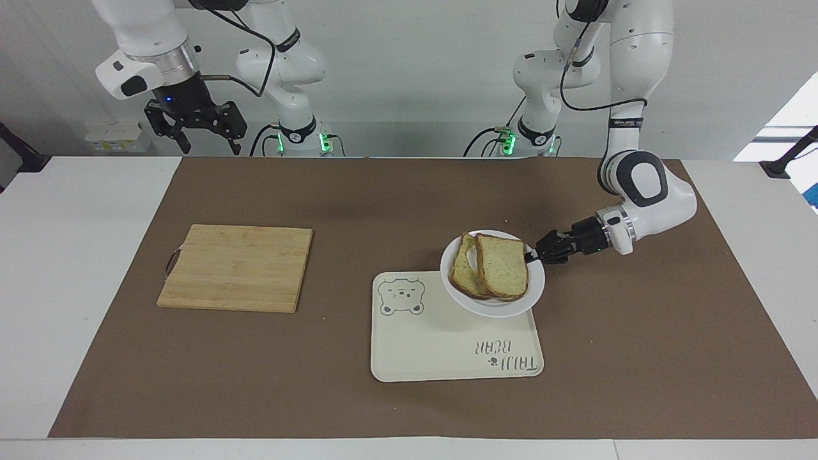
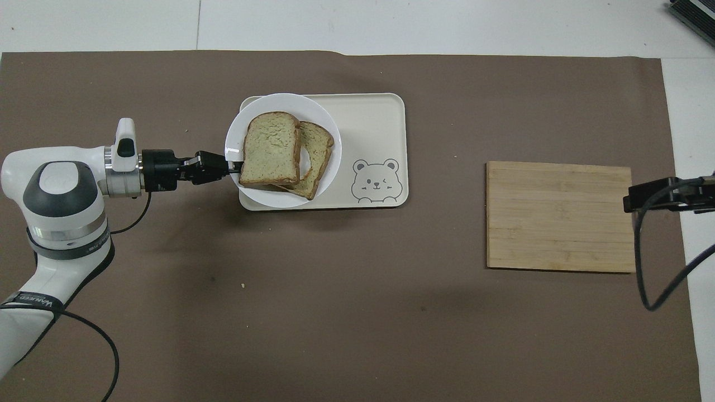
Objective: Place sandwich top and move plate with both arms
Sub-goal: 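Slide the plate with the left gripper onto the bear tray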
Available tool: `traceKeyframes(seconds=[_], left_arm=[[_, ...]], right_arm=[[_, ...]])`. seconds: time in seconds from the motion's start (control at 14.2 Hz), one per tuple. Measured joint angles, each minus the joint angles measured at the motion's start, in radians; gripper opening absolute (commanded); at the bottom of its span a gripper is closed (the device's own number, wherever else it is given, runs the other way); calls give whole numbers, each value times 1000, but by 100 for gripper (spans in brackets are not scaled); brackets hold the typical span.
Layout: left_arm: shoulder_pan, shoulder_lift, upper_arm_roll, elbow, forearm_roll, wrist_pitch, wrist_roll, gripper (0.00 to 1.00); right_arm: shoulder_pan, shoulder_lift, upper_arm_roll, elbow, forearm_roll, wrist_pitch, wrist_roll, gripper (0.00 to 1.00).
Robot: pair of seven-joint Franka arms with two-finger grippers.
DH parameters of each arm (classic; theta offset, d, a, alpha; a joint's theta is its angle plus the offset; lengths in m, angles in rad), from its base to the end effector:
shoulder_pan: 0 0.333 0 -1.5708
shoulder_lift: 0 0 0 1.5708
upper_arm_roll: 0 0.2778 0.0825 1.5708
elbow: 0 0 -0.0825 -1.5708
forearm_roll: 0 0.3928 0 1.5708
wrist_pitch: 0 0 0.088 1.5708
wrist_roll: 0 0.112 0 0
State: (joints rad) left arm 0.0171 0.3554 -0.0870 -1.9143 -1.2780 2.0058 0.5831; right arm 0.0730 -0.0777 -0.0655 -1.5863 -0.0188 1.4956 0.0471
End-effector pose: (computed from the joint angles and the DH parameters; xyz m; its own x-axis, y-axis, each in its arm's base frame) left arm 0.6078 -0.1027 0.2819 0.9934 0.1139 -0.0099 0.0595 -0.4410 0.8955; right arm 0.5342 0.0005 0.6099 0.9991 -0.0407 -0.0125 -0.0406 -0.9991 0.0143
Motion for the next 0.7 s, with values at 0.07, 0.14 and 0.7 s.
traceKeyframes(seconds=[0.07,0.14,0.7], left_arm=[[-5,12,-21,12,0,37,-6,0],[-15,23,-39,18,0,69,-13,0],[-39,120,-94,50,0,202,-20,0]], right_arm=[[0,0,0,0,0,0,0,100],[0,0,0,0,0,0,0,100],[0,0,0,0,0,0,0,100]])
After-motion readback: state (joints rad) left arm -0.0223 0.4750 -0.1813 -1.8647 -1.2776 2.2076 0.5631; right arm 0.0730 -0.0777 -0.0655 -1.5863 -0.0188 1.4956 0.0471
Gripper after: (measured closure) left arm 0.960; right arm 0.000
